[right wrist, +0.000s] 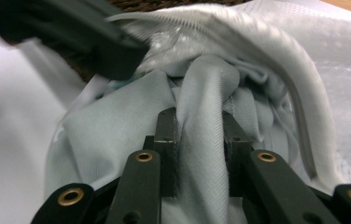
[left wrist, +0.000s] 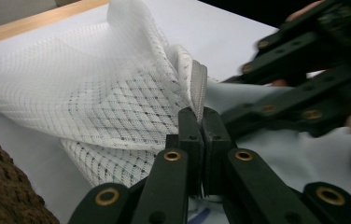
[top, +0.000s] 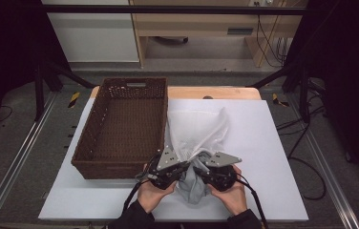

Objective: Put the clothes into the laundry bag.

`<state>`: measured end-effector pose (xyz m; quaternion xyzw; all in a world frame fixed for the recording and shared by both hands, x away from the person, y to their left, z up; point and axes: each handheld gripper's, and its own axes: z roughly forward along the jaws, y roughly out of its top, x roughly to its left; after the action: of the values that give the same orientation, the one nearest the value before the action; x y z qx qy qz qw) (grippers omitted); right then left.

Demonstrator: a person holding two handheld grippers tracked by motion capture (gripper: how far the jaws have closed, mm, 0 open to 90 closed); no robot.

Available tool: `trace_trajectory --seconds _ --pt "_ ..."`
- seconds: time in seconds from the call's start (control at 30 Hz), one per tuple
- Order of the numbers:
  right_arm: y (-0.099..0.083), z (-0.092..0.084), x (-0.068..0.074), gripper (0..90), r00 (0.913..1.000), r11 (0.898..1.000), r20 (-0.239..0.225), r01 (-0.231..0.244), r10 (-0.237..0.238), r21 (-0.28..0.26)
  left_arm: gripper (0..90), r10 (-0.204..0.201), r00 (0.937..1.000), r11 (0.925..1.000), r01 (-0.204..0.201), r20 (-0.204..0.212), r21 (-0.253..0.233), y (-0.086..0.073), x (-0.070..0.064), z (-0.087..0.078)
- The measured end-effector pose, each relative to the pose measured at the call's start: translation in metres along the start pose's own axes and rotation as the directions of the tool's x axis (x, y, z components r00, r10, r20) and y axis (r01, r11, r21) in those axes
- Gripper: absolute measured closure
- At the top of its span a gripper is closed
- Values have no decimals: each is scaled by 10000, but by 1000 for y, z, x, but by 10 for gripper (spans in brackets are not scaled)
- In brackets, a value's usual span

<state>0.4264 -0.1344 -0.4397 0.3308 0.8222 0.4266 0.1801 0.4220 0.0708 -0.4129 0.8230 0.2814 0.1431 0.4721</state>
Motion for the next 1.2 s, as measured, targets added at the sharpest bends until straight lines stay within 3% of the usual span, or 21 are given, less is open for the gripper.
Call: trace_trajectory --seconds 0.07,0.17,0.23,0.27,0.33,0.4,0.5,0.57,0.67,0.8,0.97,1.03,1.1,1.2 --pt "4 9 0 740 9996 9999 277 -61 58 143 885 76 10000 10000 -76 63 11 1 -1 0" --pt "6 25 -9 743 9953 9980 745 -623 614 95 885 123 9999 9999 -123 44 107 0 -1 -1" --pt "5 31 -16 746 9847 9946 1398 -1042 1036 -33 886 85 10000 9999 -85 2 142 -2 -1 -2" --pt "3 33 -21 746 9739 9928 1928 -1184 1194 -169 885 52 10000 9998 -51 -22 187 -2 0 -2" --pt "0 36 -27 744 9604 9905 2423 -1323 1374 -372 885 24 10000 9996 -23 -46 285 -5 1 0" --pt "-1 37 -28 721 9602 9902 2420 -1335 1392 -399 885 0 10000 9992 2 -51 406 -7 1 5" --pt "-2 29 -25 571 9697 9955 2258 -876 938 -371 884 -38 9999 9987 45 -139 502 -10 2 9" --pt "-3 19 -24 480 9771 9946 1874 -939 1007 -448 884 -96 9998 9987 105 -179 508 -11 3 12" --pt "-5 -5 -18 305 9929 9961 835 -819 844 -325 884 -213 9995 9986 223 -211 479 -11 5 14" --pt "-11 -17 -12 247 9981 9984 283 -547 551 -143 884 -166 9997 9989 174 -186 433 -11 3 14" --pt "-22 -20 -7 204 9985 9993 431 -332 324 178 883 -157 9996 9992 166 -241 366 -9 0 15" --pt "-26 -18 -7 185 9953 9989 896 -388 362 278 883 -197 9995 9994 204 -248 291 -9 1 14" --pt "-31 -16 -7 249 9933 9979 1082 -451 398 461 883 -237 9993 9994 244 -279 240 -8 3 12" --pt "-41 -13 -7 453 9936 9965 916 -699 655 459 883 -260 9993 9993 268 -274 265 -9 4 12"
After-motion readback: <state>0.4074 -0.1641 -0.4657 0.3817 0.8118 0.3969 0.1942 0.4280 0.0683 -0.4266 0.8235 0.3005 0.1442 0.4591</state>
